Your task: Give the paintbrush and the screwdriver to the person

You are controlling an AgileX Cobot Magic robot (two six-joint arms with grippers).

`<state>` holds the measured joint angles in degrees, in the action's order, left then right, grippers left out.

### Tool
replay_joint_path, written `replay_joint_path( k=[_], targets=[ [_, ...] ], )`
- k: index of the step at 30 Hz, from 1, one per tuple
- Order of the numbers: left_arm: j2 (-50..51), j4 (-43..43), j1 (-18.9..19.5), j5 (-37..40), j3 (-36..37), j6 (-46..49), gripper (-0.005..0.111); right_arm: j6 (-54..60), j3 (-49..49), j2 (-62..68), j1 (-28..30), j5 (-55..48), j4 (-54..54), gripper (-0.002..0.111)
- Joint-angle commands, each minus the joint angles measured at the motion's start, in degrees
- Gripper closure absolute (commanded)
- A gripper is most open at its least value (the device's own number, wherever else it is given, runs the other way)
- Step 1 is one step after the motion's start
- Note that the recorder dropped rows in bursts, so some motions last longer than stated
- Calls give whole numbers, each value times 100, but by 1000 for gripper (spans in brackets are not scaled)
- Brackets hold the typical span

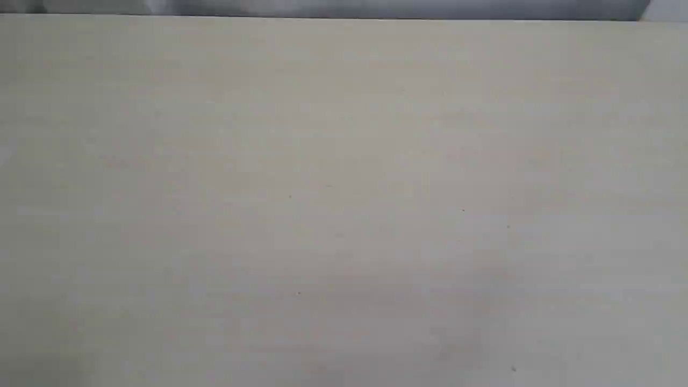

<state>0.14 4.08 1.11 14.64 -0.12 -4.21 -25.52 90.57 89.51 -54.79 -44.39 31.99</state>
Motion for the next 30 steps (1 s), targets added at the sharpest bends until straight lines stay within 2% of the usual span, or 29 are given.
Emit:
replay_joint_path(
  k=[1,6,12,15,30],
  targets=[
    [-14,-25,-47,-21,12,-12,107,-973,-1151,-607,1,747,760,104],
    [-14,-25,-47,-32,12,-12,107,-2328,-2795,-1496,1,1721,1984,104],
    [-14,-25,-47,-32,12,-12,107,-4737,-4194,-2405,1,2641,3932,104],
    [-14,-25,-47,-32,12,-12,107,-5725,-4654,-2715,1,2693,4639,104],
    [-14,-14,-47,-32,12,-12,107,-7257,-6725,-4469,1,2814,4809,104]
  ],
)
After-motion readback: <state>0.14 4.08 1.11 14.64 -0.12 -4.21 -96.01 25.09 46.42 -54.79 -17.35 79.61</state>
